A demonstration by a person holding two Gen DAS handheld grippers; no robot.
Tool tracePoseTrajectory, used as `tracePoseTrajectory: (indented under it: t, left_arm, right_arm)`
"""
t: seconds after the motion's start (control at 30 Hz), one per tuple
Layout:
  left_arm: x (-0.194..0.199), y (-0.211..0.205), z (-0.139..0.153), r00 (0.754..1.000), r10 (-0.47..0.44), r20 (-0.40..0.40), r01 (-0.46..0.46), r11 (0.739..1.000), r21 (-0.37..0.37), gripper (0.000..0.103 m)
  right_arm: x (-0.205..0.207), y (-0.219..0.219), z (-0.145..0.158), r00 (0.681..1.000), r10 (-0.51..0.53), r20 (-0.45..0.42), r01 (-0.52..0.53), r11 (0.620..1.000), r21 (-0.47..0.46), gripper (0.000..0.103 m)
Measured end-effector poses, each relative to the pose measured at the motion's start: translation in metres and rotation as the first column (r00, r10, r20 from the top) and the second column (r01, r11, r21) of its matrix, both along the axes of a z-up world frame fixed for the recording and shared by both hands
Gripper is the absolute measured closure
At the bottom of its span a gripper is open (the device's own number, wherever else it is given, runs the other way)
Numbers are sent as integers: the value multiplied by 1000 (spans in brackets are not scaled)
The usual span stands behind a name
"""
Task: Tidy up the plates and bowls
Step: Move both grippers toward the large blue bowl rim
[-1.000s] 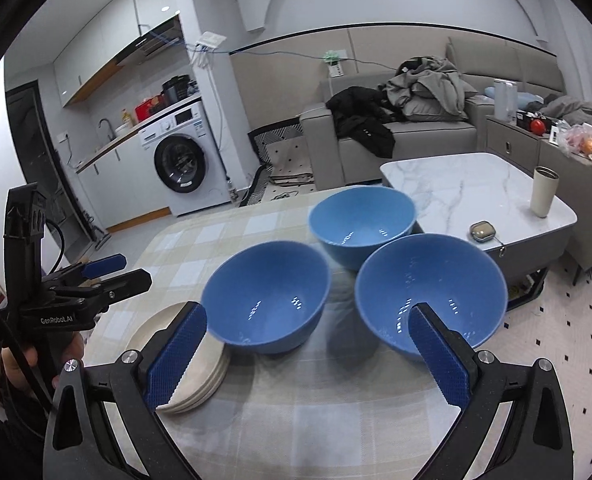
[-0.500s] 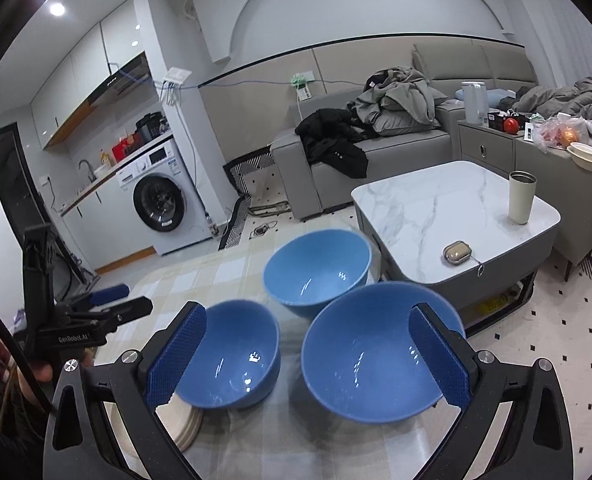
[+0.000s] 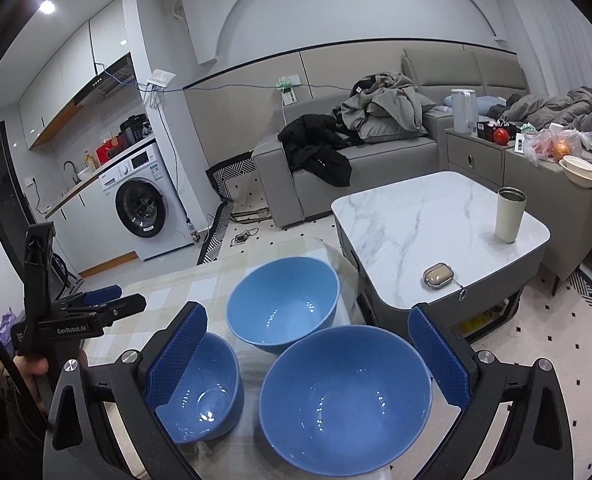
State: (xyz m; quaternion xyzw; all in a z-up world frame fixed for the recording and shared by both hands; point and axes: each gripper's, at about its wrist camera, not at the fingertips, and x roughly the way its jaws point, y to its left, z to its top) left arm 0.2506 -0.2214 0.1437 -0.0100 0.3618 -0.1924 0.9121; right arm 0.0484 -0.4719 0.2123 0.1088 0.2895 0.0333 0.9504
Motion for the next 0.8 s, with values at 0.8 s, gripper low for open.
tracePoseTrajectory:
  t: [0.8]
  left_arm:
    - [110, -49, -71, 991, 1, -136, 3, 1000, 30, 2]
  right_arm:
    - [102, 5, -62, 978, 73, -193, -82, 996, -41, 0]
